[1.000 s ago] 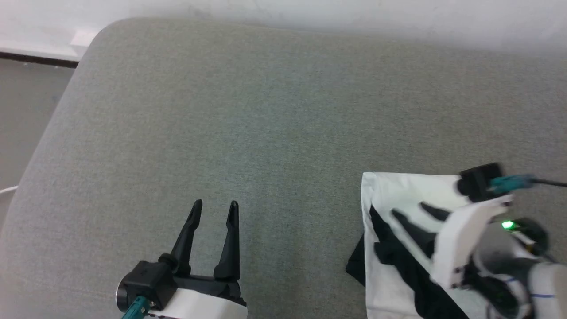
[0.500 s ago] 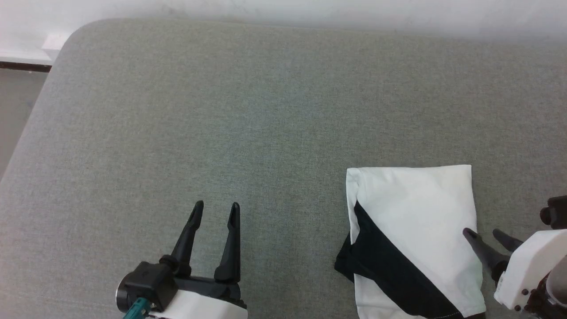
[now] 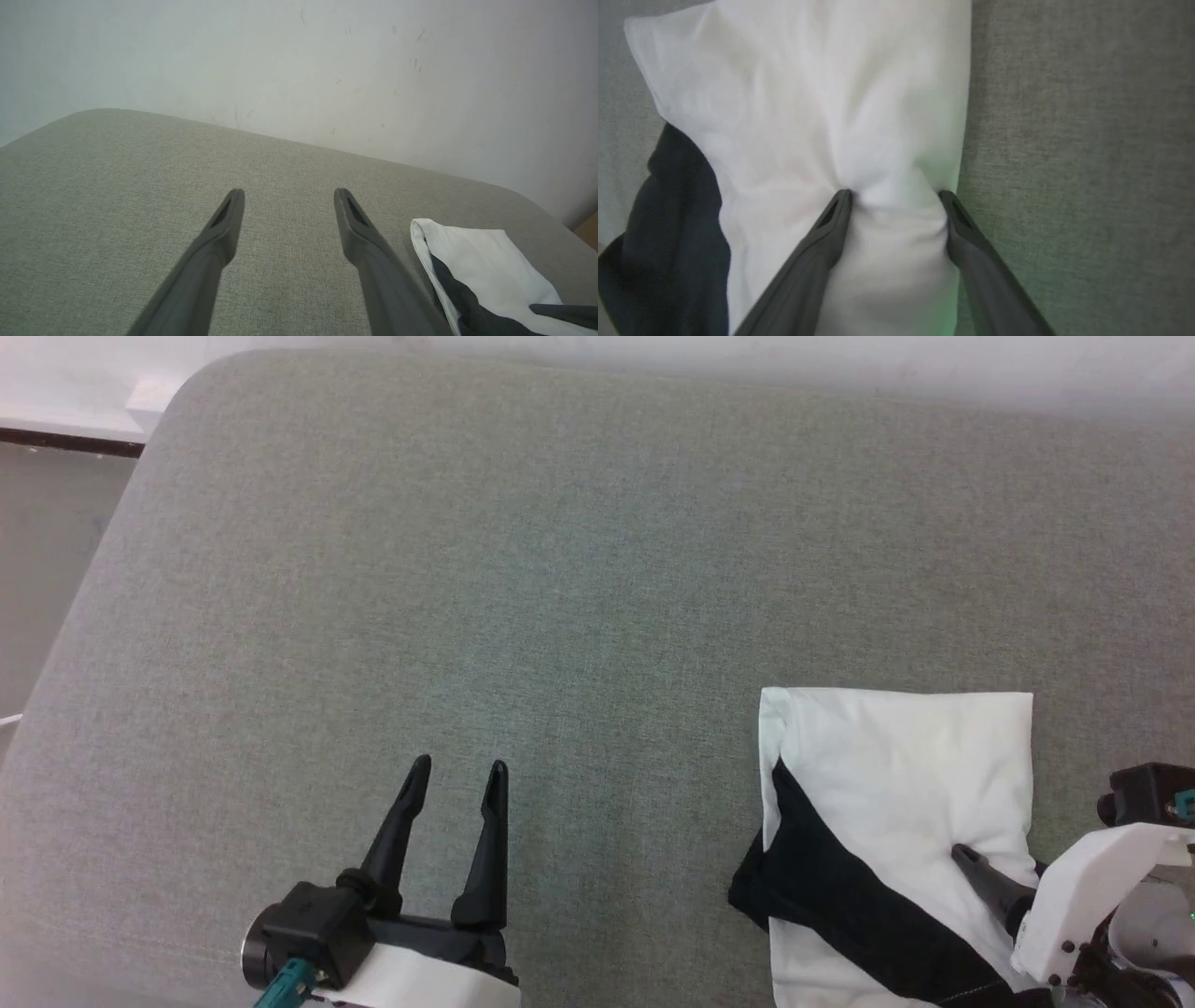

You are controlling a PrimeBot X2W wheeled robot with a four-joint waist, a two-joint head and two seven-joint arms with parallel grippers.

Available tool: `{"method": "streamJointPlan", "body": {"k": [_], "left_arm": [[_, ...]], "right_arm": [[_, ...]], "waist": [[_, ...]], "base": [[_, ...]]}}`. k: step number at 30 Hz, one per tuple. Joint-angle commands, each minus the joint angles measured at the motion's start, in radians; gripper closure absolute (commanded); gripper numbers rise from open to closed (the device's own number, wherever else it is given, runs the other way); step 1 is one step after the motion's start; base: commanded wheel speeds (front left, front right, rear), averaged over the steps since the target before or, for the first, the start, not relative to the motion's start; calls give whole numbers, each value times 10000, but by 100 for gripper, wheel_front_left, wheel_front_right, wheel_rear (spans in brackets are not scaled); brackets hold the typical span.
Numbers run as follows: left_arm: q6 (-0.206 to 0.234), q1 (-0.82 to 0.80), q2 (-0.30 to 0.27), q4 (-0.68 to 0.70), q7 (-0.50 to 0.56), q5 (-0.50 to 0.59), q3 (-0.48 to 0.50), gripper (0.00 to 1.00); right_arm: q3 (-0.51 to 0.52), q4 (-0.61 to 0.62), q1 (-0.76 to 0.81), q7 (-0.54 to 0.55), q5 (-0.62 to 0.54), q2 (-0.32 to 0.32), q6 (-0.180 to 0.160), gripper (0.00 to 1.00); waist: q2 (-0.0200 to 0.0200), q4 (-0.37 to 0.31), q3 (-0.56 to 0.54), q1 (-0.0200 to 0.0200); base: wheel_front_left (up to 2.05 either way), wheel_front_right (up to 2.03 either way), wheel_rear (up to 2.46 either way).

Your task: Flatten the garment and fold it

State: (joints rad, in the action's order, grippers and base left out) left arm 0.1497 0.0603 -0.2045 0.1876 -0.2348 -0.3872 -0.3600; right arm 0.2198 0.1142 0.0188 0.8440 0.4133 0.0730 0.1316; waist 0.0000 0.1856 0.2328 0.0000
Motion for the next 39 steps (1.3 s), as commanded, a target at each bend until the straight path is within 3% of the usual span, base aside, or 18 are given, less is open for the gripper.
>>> {"method": "streamJointPlan", "body": {"k": [1, 4, 6, 22, 34, 39], "left_arm": [[27, -94, -46, 76, 24, 33, -7, 0], [35, -123, -36, 92, 25, 31, -26, 0], [25, -176, -16, 89, 31, 26, -65, 0], [110, -340, -41, 254, -22, 100, -106, 0], [155, -974, -245, 599, 266, 382, -153, 0], [143, -1329, -339, 712, 412, 495, -160, 0]], "right_arm": [[-57, -262, -136, 1, -84, -62, -9, 0], [-98, -542, -238, -1, -83, -88, -9, 0], [-116, -764, -366, -114, -159, -106, -9, 100], [-509, -682, -1136, -595, -564, 647, -9, 100], [-953, -913, -2859, -455, -938, 2219, -9, 100], [-1594, -1252, -3551, -721, -1218, 3546, -9, 100]], "waist": [[0, 25, 36, 0], [0, 25, 59, 0], [0, 17, 78, 0], [0, -562, -62, 0], [0, -1950, 509, 0], [0, -2478, 920, 0]], "base": [[0, 0, 0], [0, 0, 0], [0, 0, 0], [0, 0, 0], [0, 0, 0], [0, 0, 0]]}}
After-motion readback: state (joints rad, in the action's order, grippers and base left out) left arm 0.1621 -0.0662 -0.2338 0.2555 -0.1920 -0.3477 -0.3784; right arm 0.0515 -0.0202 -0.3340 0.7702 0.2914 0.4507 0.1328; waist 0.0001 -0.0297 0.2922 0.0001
